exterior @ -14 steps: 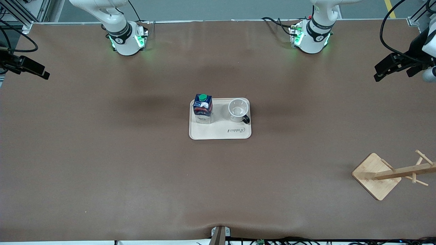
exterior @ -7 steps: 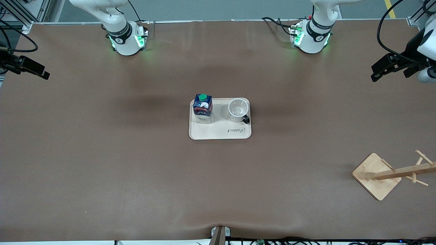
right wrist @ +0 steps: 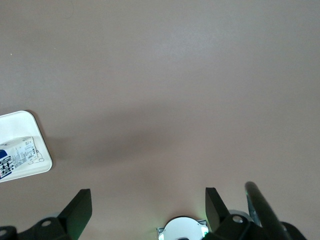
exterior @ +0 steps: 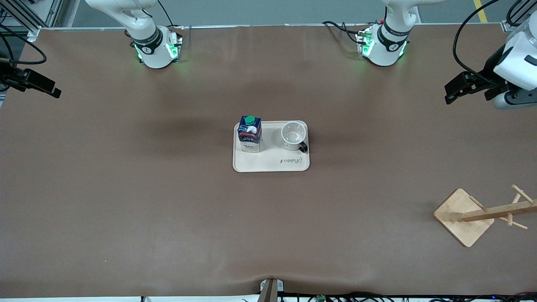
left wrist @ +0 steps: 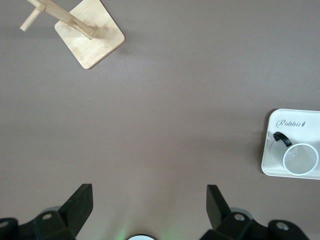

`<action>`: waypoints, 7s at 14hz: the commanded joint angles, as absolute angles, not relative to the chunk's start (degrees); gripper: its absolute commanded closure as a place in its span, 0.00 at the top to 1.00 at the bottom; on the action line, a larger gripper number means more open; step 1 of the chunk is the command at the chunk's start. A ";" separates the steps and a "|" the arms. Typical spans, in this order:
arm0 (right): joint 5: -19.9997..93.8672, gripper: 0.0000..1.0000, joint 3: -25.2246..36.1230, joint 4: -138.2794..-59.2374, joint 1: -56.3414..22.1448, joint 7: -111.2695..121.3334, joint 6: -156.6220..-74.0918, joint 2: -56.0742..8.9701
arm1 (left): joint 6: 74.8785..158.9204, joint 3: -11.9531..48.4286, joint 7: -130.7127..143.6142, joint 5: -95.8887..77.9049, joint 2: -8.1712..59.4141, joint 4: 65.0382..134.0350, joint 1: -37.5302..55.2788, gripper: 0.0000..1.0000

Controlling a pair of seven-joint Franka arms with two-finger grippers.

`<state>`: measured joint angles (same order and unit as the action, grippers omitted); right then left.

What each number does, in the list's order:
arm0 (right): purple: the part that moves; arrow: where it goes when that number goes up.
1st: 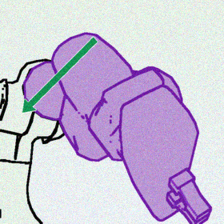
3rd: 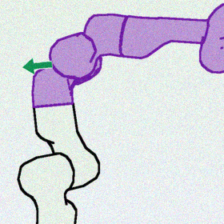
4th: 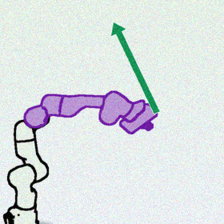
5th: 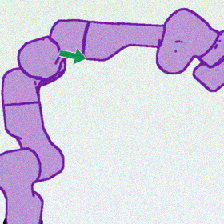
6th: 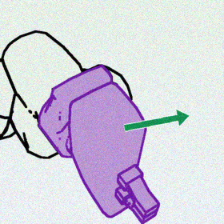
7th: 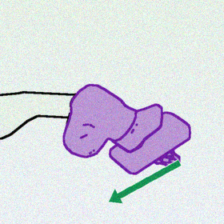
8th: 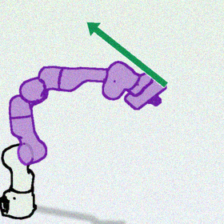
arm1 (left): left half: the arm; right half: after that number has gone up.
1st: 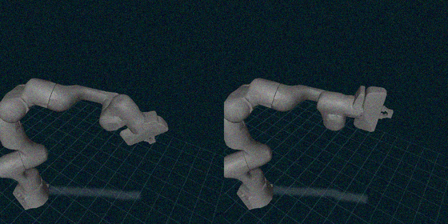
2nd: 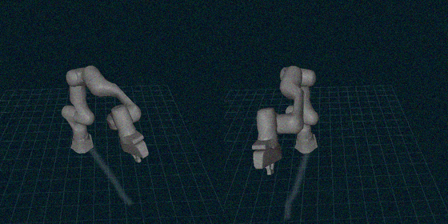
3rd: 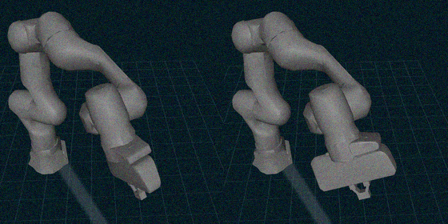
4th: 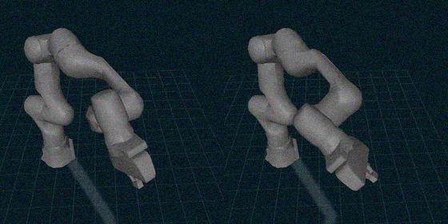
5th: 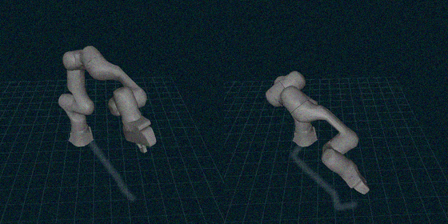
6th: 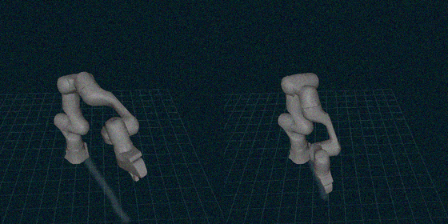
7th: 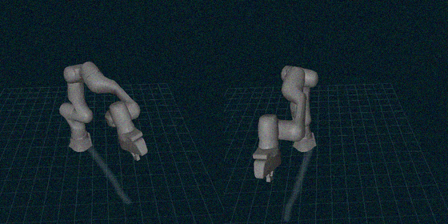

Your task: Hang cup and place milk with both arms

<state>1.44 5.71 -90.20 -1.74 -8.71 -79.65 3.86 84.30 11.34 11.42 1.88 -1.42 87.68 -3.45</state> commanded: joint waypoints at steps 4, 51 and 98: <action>0.62 1.00 5.45 -88.86 -1.41 -9.49 -78.93 3.25 | 85.86 12.83 12.39 2.02 -0.79 89.64 -1.59 1.00; 0.53 1.00 5.54 -88.77 -1.23 -9.40 -79.10 3.08 | 121.57 16.52 60.15 7.56 12.49 109.96 19.62 0.00; 18.62 1.00 5.27 -91.41 -9.12 -11.60 -84.63 -8.09 | 108.36 14.77 -29.87 6.86 19.51 82.88 -24.25 0.00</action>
